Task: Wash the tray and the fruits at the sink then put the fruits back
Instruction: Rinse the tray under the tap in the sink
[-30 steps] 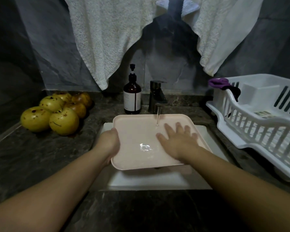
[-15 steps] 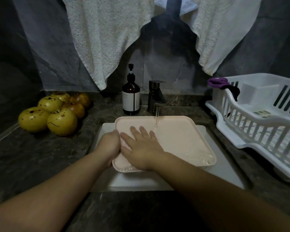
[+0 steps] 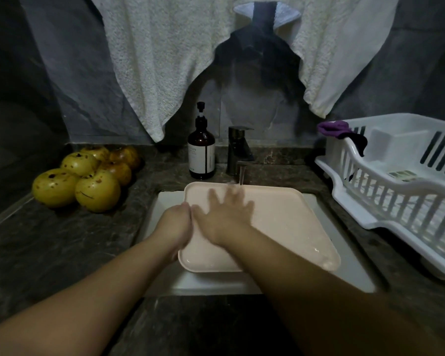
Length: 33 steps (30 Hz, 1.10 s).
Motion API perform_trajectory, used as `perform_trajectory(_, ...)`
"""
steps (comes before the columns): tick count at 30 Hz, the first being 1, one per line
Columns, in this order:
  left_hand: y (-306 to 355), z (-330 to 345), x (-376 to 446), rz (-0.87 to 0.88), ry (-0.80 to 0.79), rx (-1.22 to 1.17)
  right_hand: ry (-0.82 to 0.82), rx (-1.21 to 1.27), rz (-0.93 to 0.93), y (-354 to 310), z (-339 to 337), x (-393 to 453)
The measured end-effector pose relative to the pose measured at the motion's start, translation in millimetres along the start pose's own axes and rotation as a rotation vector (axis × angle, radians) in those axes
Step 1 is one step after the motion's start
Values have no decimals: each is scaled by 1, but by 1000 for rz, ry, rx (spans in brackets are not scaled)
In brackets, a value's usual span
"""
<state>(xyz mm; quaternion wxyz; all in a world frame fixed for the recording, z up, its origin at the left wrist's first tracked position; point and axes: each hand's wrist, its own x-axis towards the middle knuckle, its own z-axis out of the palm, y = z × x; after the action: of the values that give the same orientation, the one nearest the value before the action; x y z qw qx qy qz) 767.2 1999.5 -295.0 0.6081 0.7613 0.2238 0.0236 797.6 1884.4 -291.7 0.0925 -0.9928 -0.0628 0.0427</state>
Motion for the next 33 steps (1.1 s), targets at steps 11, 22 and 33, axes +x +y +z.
perform_trajectory(11,1,-9,5,0,45,71,-51,-50,-164,92,-12,-27)
perform_trajectory(22,-3,-2,2,10,35,74,-50,5,-2,4,1,2)
perform_trajectory(33,-3,-9,9,-28,35,46,-96,-56,-115,85,-5,-32)
